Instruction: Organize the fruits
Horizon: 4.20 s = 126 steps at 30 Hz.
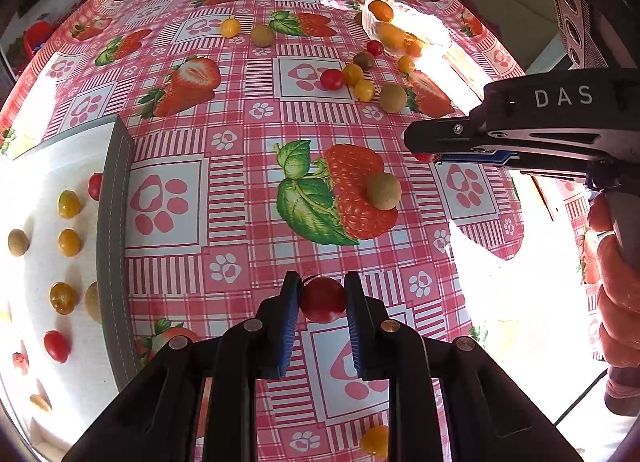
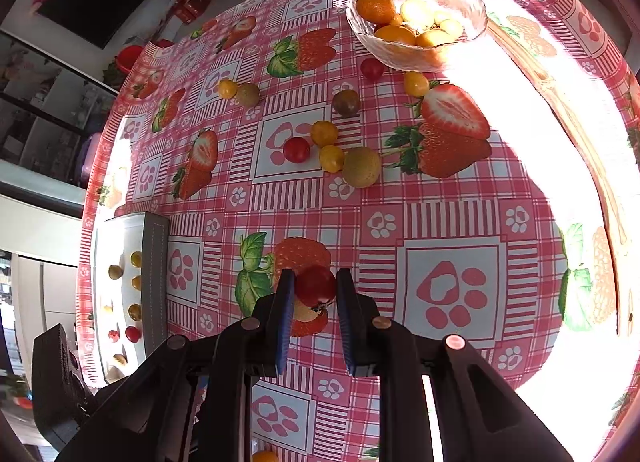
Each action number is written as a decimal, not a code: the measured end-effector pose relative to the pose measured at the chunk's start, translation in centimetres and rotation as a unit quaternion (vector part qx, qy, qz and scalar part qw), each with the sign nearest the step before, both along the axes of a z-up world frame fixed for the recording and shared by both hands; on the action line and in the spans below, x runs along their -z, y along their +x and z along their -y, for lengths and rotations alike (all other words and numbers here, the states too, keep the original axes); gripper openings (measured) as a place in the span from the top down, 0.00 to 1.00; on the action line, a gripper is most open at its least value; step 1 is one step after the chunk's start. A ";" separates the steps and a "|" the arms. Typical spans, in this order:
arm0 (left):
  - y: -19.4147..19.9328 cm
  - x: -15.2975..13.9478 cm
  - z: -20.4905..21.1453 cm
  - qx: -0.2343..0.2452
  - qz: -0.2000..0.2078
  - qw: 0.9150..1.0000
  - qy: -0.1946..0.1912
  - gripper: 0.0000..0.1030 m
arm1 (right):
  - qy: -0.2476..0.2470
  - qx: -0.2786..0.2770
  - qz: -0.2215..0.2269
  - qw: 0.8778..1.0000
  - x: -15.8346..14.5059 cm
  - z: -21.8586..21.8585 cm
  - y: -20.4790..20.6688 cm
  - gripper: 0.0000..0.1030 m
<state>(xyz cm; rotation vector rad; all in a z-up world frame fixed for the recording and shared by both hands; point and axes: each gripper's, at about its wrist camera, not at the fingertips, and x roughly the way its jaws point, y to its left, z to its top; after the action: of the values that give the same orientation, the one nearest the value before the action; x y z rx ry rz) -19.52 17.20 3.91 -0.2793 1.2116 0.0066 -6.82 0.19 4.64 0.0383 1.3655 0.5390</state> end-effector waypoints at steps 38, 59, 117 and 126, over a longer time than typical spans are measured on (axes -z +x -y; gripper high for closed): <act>-6.5 1.6 -22.1 -0.192 -0.020 0.979 0.073 0.77 | -0.029 -0.213 -0.012 0.977 3.0 -27.0 -7.9 0.78; -6.7 1.4 -21.5 -0.180 -0.011 0.978 0.101 0.32 | -0.079 -0.253 0.006 0.964 5.6 -32.1 -7.3 0.77; -10.6 -1.1 -18.5 -0.140 -0.088 0.978 0.125 0.02 | -0.169 -0.233 0.054 0.956 -0.4 -22.8 -12.9 0.00; -10.7 -1.1 -18.4 -0.139 -0.087 0.978 0.127 0.02 | -0.170 -0.235 0.054 0.956 -0.3 -22.8 -13.1 0.00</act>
<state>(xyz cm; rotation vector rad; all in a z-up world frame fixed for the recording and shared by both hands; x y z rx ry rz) -30.22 35.64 5.00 -0.2257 1.3216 0.4333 -19.90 23.03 4.95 -0.6016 1.3459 0.6806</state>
